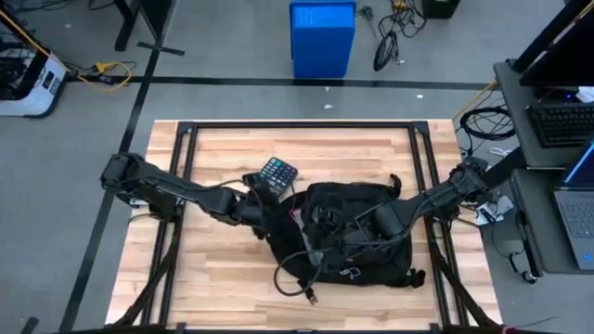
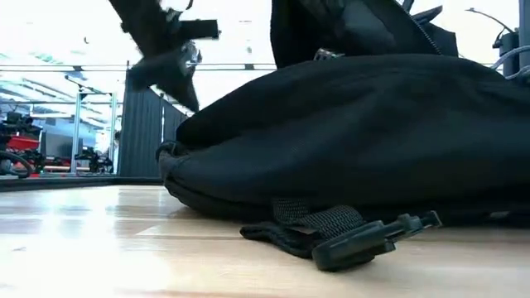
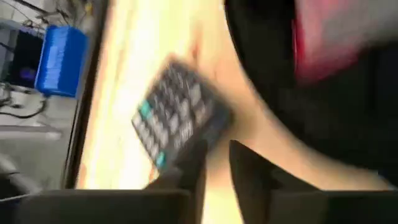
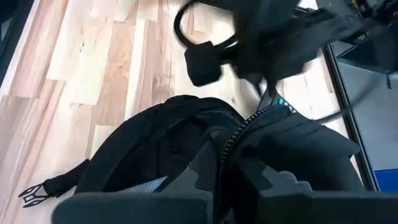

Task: Unpack backpack
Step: Put the black calculator into the black backpack

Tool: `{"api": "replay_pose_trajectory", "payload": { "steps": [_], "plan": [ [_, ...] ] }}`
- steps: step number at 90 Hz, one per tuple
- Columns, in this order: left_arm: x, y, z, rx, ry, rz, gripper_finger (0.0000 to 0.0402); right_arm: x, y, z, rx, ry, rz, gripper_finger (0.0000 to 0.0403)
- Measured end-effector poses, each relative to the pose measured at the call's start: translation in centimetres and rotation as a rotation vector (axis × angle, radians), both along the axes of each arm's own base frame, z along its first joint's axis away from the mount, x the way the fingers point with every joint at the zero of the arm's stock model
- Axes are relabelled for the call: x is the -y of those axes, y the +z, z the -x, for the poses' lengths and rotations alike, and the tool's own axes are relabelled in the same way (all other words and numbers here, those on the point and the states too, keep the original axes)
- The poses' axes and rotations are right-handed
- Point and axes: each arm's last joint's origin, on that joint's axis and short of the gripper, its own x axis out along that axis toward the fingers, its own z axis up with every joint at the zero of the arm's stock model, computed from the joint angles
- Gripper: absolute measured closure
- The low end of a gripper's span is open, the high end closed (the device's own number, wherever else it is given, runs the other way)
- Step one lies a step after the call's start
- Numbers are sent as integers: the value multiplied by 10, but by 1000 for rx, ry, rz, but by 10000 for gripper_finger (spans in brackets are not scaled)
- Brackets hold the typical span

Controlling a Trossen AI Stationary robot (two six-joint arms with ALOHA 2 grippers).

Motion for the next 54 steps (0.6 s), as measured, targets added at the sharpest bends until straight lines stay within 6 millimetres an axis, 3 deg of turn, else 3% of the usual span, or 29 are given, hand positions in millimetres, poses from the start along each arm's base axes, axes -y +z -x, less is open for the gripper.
{"api": "replay_pose_trajectory", "payload": {
  "steps": [19,26,54],
  "plan": [
    [-5,-27,10,-166,-102,-146,190,0,0,0,-4,0,-3,399],
    [-5,-32,10,-176,-166,-176,157,0,-1,1,-8,1,-3,399],
    [-19,-37,-1,-180,-333,-107,142,0,-1,1,-20,10,3,399]
  ]
}}
